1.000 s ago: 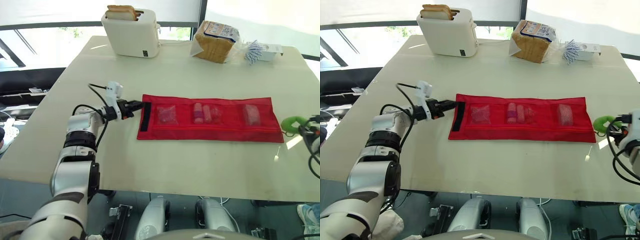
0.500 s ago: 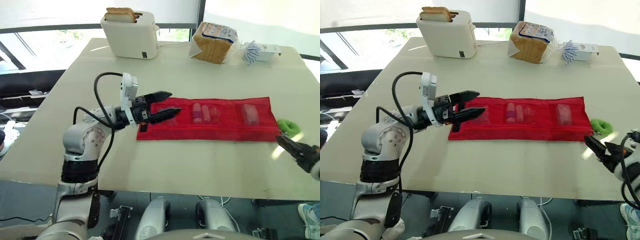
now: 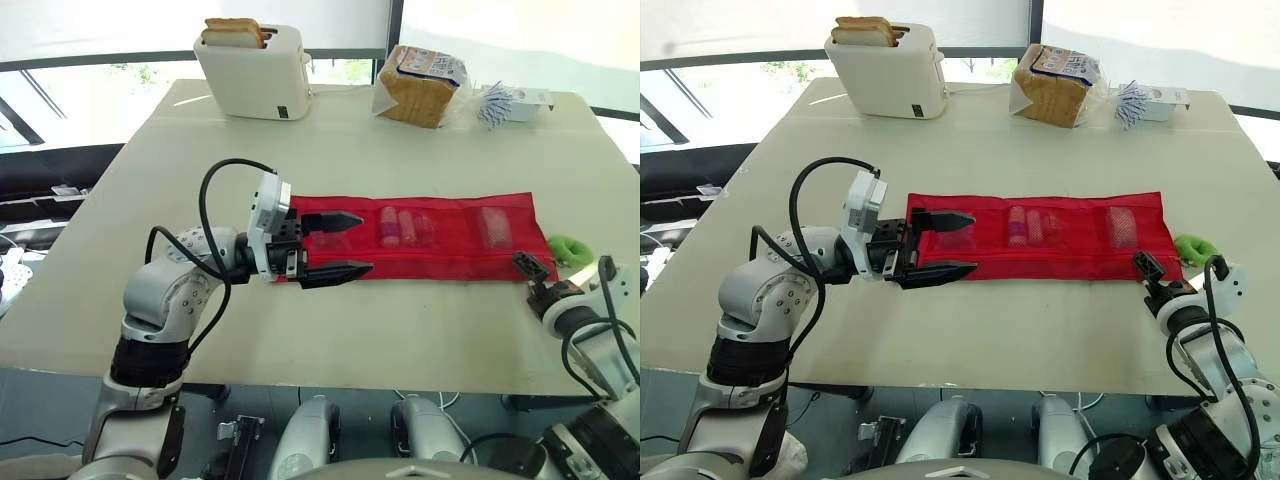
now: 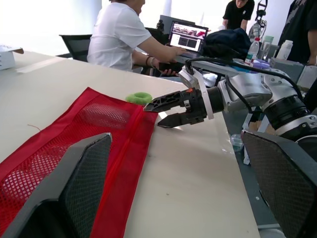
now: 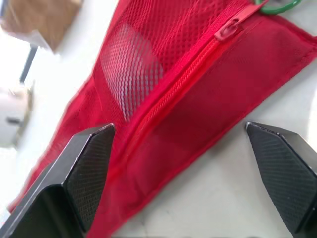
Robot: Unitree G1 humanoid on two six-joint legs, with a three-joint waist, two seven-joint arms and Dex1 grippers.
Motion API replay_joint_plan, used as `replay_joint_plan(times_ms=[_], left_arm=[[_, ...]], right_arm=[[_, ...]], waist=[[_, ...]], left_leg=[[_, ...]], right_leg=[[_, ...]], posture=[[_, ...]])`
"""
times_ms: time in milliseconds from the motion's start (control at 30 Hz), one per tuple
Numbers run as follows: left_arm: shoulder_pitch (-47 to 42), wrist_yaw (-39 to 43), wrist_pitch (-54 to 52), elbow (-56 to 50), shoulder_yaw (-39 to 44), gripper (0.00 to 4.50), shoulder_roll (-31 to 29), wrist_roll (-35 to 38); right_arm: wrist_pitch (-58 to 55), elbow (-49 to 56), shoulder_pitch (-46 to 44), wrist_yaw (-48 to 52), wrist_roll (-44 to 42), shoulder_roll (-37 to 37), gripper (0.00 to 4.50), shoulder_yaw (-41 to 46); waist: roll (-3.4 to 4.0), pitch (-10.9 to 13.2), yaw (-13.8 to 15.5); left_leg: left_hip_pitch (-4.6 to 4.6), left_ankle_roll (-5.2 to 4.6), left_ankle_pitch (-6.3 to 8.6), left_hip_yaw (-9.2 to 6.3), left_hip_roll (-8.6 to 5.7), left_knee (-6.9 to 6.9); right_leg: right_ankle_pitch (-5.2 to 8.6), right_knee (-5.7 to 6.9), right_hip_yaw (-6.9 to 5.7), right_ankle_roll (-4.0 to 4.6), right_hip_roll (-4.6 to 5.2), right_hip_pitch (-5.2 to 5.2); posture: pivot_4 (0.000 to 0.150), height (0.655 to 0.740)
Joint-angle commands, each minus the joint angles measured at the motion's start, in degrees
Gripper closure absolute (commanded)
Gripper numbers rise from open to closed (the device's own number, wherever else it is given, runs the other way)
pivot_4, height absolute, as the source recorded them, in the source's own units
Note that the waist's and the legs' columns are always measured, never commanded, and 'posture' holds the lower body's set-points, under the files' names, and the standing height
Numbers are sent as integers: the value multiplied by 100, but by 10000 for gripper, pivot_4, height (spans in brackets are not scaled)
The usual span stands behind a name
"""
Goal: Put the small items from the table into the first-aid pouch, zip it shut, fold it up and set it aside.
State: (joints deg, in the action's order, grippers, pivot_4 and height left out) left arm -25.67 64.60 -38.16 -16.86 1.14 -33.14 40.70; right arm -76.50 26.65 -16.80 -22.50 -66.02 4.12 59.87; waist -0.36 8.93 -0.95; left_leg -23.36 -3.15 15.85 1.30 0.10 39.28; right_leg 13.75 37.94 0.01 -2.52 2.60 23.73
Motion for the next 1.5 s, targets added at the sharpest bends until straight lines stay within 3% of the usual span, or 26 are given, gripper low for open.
replay_joint_plan(times_ms=[33, 133, 233, 367, 533, 967, 1200, 1333, 1500], left_arm=[[48, 27, 165, -161, 26, 504, -47, 50], [69, 14, 215, -116, 31, 504, -31, 41], [86, 15, 282, -67, 13, 504, -13, 24], [130, 31, 353, -5, 7, 0, -14, 9], [150, 26, 354, 29, 22, 0, -40, 28], [-63, -234, 96, -20, 249, 0, -77, 320], [-612, -205, -335, 234, 510, 0, -422, 656], [-656, -42, -22, 559, 813, 0, -563, 619], [-469, 370, -122, 766, 1002, 0, -968, 728]], right_arm=[[744, -363, -27, -823, -892, 108, 44, -11], [1207, -469, 103, -1178, -1372, -20, 44, -347], [1648, -603, 214, -1058, -1313, -307, 44, -743], [2137, -741, 496, -370, -708, -804, 17424, -1359], [2591, -704, 901, 548, -66, -1291, 44147, -2122], [3422, 912, 1721, 2395, 2217, -3392, 44692, -3852], [3412, 1669, 1536, 3165, 3076, -4444, 44692, -4981], [3501, 1634, 1032, 3635, 3710, -4624, 44692, -6195], [3785, 929, 408, 4080, 4614, -4345, 44692, -7527]], waist=[[0, 0, -3], [0, 0, -3], [1, 0, -4], [9, 5, -2], [9, 5, 2], [11, 9, 28], [5, 13, 15], [1, 15, 1], [-14, 23, 25]], left_leg=[[1, 0, 0, 0, 1, -1], [2, 0, 0, 3, 1, -1], [2, 0, 0, 6, 1, -2], [1, -16, 9, 8, 1, -4], [1, -19, 11, 7, 1, -4], [-3, -20, 11, 4, 1, -4], [-6, -19, 11, 1, 2, 0], [-1, -18, 11, 2, 3, -2], [-14, 6, -3, -6, 4, 2]], right_leg=[[0, 0, 1, 0, 0, 0], [0, 0, 3, 0, 0, 0], [0, 0, 6, 0, 0, 0], [1, -1, 8, 0, -1, 1], [1, -3, 10, -1, -2, 1], [2, -8, 14, -2, -2, 3], [2, -8, 3, -2, -4, 4], [2, -8, 3, -2, -8, 4], [2, -12, -7, 0, -6, 10]], posture=[[1500, 7400], [1500, 7400], [1500, 7400], [1500, 7400], [1500, 7400], [1500, 7400], [1500, 7400], [1500, 7400], [1500, 7400]])
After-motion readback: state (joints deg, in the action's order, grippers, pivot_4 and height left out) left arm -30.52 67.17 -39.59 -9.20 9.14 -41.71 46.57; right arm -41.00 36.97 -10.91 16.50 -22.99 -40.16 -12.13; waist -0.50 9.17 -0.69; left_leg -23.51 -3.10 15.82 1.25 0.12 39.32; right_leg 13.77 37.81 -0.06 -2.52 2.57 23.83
